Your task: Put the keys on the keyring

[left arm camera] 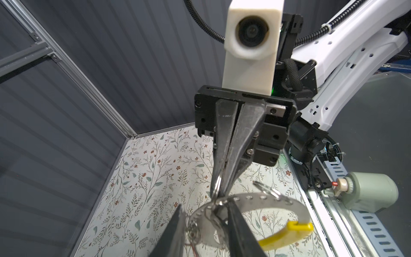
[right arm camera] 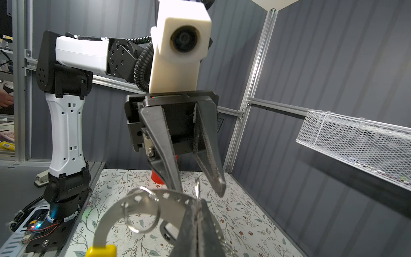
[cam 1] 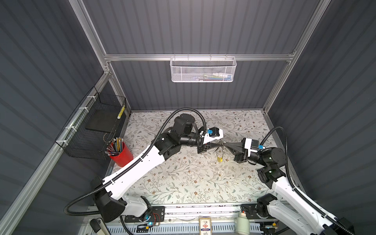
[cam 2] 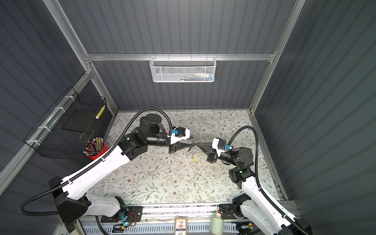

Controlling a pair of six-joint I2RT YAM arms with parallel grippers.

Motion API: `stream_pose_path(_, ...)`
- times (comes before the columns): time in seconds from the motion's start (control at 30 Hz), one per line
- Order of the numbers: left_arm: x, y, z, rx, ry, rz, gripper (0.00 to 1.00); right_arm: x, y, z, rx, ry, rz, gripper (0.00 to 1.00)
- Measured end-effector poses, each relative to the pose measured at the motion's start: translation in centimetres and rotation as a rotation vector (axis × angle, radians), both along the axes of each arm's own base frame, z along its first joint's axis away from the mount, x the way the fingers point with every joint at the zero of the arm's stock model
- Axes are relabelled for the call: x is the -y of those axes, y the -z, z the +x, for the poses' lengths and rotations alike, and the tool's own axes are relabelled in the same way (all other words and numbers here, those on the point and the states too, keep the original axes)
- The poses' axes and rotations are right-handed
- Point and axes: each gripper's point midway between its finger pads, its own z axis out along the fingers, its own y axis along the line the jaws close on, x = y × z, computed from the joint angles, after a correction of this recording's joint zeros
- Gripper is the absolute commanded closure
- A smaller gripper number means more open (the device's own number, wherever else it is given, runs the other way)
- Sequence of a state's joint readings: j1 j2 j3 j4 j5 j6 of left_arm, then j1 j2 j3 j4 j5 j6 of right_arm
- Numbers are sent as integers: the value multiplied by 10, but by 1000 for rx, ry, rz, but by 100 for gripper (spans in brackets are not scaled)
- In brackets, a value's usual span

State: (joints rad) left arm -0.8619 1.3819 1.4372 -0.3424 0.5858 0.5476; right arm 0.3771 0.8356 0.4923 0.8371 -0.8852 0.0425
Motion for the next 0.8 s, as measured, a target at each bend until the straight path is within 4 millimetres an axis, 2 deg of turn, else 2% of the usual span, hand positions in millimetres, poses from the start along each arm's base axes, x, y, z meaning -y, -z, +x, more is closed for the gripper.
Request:
stream_pose_path(0.37,1,-2,-6,-5,36,-11,84,-1,3,0,-19,-18,-19,100)
stream_pose_path(0.57,1,-3,-8,2,56,-16,100,-2,5,-1,-28,-28,-30,100)
stream_pose_path(0.63,1,-3,-8,0,58,-17,100,-2,5,0,-27,-27,-32,100)
stream_pose_path(0.77,1,-2,-8,3,59,-16,100,-2,5,0,-24,-25,-34,88)
stream_pose_path(0.8,1,-2,-8,2,58,-15,100,-2,6,0,-23,-19,-35,82)
